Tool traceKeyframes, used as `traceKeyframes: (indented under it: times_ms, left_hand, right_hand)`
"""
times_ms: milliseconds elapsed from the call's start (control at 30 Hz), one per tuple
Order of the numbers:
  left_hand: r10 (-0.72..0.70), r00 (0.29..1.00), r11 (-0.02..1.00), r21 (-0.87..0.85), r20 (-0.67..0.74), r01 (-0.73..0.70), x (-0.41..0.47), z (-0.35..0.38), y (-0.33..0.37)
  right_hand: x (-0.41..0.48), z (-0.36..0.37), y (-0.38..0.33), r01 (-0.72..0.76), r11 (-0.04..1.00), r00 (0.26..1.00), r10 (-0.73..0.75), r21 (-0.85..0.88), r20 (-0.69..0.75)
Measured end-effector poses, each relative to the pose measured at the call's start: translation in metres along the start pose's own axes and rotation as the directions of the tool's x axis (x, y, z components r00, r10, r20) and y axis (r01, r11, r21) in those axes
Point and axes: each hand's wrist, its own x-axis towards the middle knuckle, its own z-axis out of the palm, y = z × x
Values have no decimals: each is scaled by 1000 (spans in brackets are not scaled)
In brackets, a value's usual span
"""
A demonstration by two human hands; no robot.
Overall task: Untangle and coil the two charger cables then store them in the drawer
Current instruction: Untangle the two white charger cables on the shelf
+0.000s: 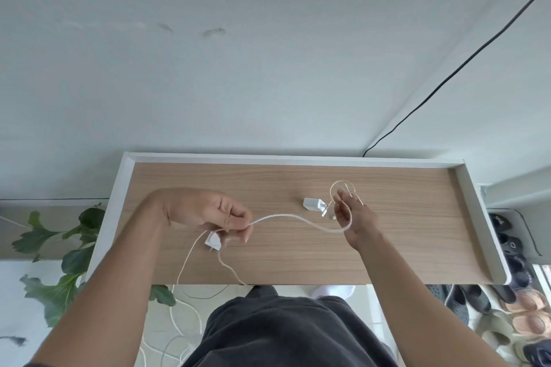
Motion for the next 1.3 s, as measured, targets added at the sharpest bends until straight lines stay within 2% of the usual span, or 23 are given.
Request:
traceKeyframes:
  times_ms: [33,67,100,133,167,200,233,300,400,467,533,600,667,700,767,867,967,1033,1133,1233,1300]
  left_hand:
    - [-144,982,985,77,-121,154,5,-4,-5]
    - [-256,922,934,173,-290,314,13,-9,-15]
    - [-282,820,856,256,-497,450,23,-12,-24]
    - [-206,704,802,295,-680,520,35,-11,-33]
    - [-80,615,807,312,-785,502,48,-7,-37]
    - [16,564,846,312,-825,433,60,2,-37]
    - [38,561,894,279,-827,351,71,11,-33]
    - [-51,667,942,187,-743,280,93,32,-25]
    - [-117,807,943,191,-579,274,123,62,-18]
    - [-115,839,959,161,-532,234,137,74,-22]
    - [-51,866,981,136,-498,136,139,76,-24]
    - [-4,891,997,62,-455,37,134,73,-24]
    - [4,889,1000,21,-458,6,123,68,-20]
    - [15,879,1000,-2,-477,-18,118,65,-18]
    - [93,861,981,-101,-500,-164,107,59,-15]
    - [196,813,848,-322,-548,-421,92,46,-15]
    - [174,738,687,-456,-652,-566,75,33,-11]
    - [131,690,689,-435,-712,-580,69,24,-9]
    - [-4,564,738,-382,-826,-555,72,11,-13]
    - [-144,394,625,-392,-908,-675,72,-1,-20]
    - [-196,313,558,-369,-929,-744,71,-9,-25]
  right_hand:
    - [-2,1,0,7,1000,1000,-7,-15,3]
    - [-5,3,0,9,999,1000,-9,-41,12]
    - [-9,7,0,12,998,1000,-11,-64,21]
    - [-12,10,2,22,997,999,-20,-74,34]
    - [-16,14,4,36,997,999,-33,-69,44]
    - [-19,17,8,44,997,998,-41,-58,55]
    - [-22,21,11,45,998,997,-42,-44,64]
    - [-25,26,18,38,999,996,-35,-26,82]
    - [-30,33,25,6,999,994,0,-52,113]
    - [-33,36,24,-2,995,994,13,-100,111]
    - [-33,34,19,10,991,996,2,-133,90]
    - [-29,26,13,22,994,998,-15,-107,66]
    - [-26,18,8,25,997,999,-22,-72,46]
    - [-24,14,6,23,998,999,-21,-64,34]
    - [-22,8,4,19,996,1000,-19,-87,10]
    - [-20,2,3,38,990,999,-39,-134,-10]
    - [-22,-4,1,58,989,997,-65,-132,-50]
    - [-24,-8,-3,52,989,995,-64,-141,-82]
    - [-24,-16,-8,23,989,992,-41,-149,-119]
    - [-26,-18,-14,35,985,988,-60,-168,-143]
    - [-27,-19,-17,53,980,984,-85,-193,-160]
